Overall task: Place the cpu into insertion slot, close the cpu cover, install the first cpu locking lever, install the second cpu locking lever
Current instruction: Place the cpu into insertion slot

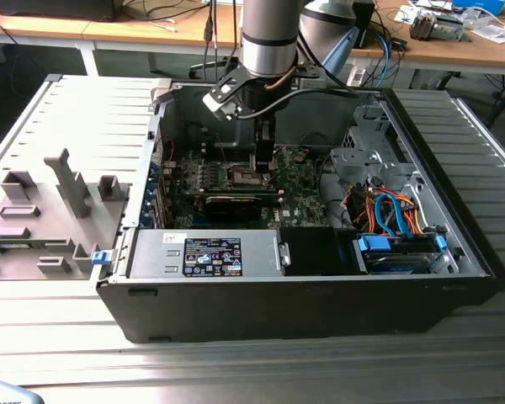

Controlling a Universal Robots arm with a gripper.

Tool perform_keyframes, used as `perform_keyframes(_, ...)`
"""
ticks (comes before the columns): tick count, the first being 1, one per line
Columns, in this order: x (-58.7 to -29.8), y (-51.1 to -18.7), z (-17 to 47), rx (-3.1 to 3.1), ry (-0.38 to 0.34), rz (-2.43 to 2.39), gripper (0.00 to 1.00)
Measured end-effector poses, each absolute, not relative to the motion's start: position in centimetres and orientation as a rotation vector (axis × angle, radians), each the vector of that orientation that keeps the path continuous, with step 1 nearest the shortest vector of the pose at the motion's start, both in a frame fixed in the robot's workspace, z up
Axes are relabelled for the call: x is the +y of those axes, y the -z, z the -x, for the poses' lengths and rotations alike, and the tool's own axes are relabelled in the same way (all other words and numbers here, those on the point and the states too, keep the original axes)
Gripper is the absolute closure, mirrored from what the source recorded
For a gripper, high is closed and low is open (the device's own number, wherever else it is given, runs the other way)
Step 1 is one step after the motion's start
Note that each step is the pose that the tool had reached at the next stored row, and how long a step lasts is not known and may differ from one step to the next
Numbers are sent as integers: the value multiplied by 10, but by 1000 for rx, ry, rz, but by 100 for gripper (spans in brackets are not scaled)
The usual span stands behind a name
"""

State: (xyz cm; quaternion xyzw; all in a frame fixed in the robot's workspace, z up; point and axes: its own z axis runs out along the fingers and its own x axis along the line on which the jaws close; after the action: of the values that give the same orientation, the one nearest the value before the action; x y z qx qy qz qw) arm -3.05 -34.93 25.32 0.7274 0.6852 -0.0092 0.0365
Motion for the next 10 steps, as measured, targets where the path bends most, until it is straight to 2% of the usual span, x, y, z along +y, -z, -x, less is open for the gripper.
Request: perform_keyframes(10, -349, -252, 31, 2104, 28, -2233, 46)
